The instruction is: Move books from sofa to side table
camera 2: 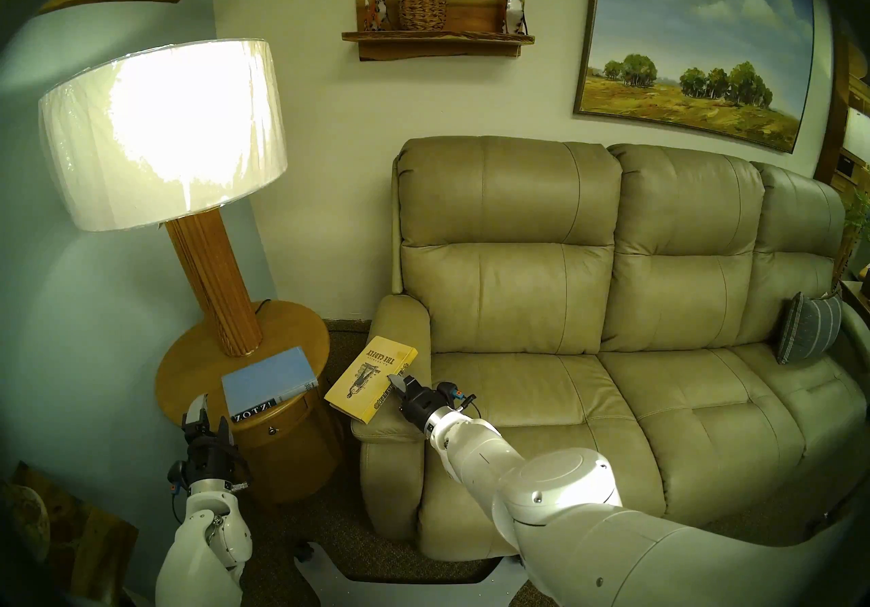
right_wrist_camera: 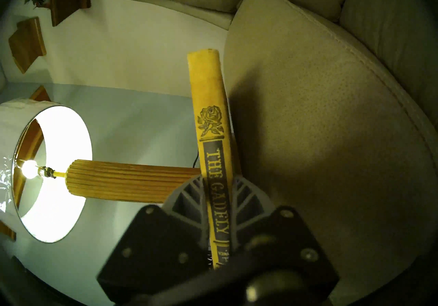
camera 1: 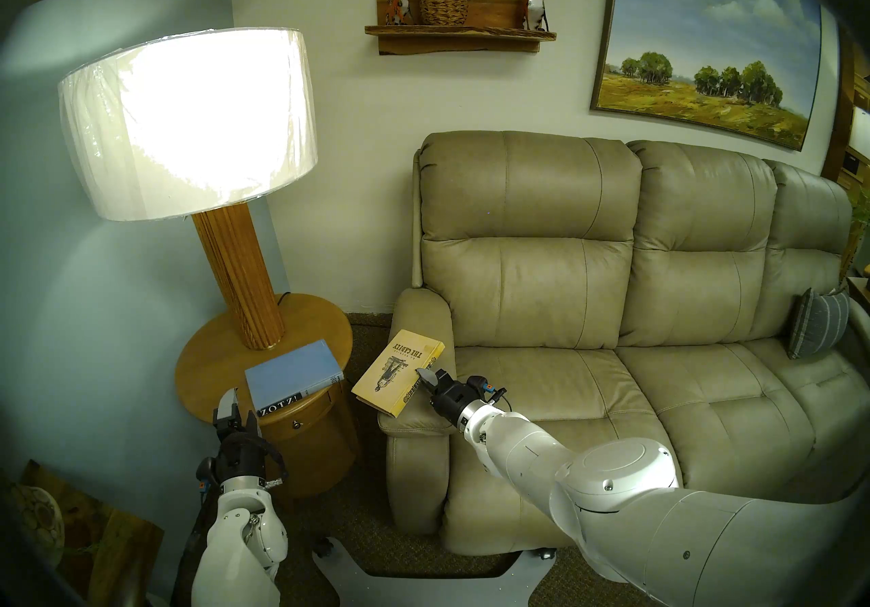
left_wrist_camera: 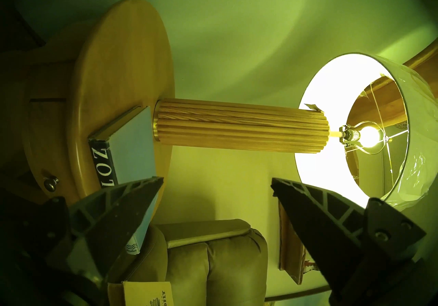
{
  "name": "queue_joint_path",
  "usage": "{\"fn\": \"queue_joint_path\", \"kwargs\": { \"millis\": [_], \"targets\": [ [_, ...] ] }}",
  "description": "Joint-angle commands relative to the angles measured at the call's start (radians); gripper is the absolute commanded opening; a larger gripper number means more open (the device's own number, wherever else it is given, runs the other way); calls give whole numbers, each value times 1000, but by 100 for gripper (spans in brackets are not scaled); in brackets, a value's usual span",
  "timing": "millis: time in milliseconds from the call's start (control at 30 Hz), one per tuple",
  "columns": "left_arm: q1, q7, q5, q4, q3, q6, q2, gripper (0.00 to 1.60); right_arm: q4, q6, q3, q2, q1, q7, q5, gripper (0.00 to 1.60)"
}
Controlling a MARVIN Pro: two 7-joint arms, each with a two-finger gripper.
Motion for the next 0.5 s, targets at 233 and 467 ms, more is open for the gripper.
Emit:
{"fn": "queue_joint_path", "kwargs": {
  "millis": [233, 467],
  "targets": [
    [58, -43, 5, -56, 83, -36, -75, 160, -3, -1, 13, -63, 30, 72, 12, 0],
    [71, -38, 1, -55, 119, -48, -76, 160, -3, 5, 23, -87, 29, 86, 17, 0]
  ]
}}
